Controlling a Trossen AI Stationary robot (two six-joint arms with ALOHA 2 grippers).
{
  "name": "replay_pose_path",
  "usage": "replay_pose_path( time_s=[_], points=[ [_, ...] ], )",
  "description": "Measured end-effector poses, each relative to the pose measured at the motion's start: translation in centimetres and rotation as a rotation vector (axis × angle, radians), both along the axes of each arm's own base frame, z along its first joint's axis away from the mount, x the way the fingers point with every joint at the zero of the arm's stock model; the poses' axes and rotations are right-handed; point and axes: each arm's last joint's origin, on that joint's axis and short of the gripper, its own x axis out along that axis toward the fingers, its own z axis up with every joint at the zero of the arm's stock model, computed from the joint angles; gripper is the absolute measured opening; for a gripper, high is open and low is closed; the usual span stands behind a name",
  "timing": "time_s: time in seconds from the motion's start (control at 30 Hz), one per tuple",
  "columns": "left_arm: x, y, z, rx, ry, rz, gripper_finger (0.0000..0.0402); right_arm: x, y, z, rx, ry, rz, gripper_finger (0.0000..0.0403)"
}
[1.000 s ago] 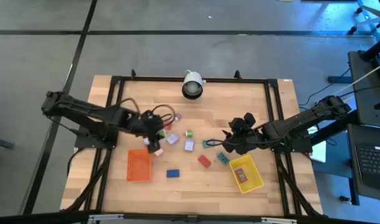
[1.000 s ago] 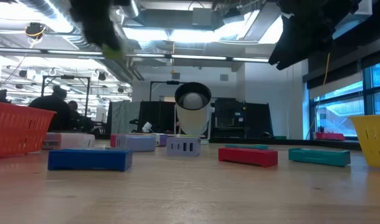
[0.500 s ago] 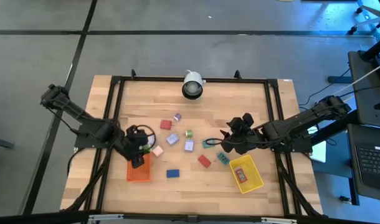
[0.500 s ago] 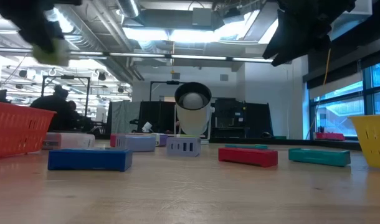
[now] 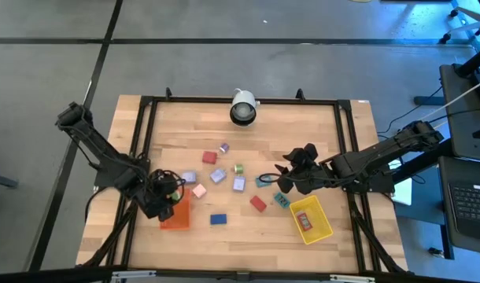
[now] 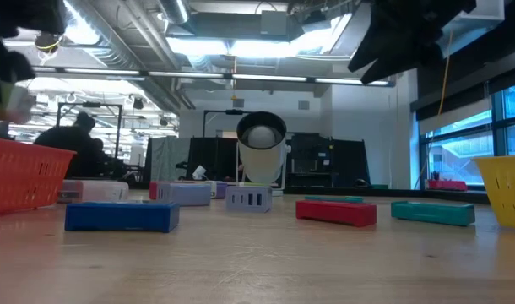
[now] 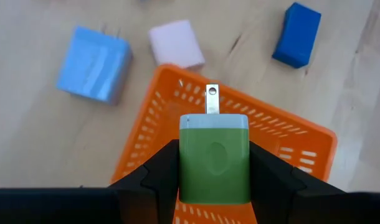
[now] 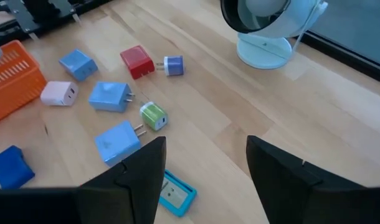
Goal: Pick & Place Office items
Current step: Put the top green charger adapter into the orange basket
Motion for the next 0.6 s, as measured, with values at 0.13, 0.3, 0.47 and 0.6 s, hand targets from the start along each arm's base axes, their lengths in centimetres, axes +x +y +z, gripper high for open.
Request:
replay_pose_path(
  time_s=[0.13,0.3,0.47,0.6],
  points=[
    [0.0,-0.4,-1.5,-0.042,-0.024,0.006,0.0145,0.1,0.1,0.1,0.001,-0.015,0.008,0.0223],
    [0.2,-0.6,-3.2,-0.042,-0.011,0.006,0.0145,0.2,0.1,0.1,0.001,-0.018,0.007,0.0223],
    [0.7,-0.7,-4.1,-0.024,0.044,0.0,0.0145,0.2,0.1,0.1,0.005,-0.017,0.011,0.0223],
    [1.1,-0.7,-4.8,-0.018,0.089,-0.003,0.0148,0.2,0.1,0.1,0.003,-0.015,0.015,0.0223]
  ],
)
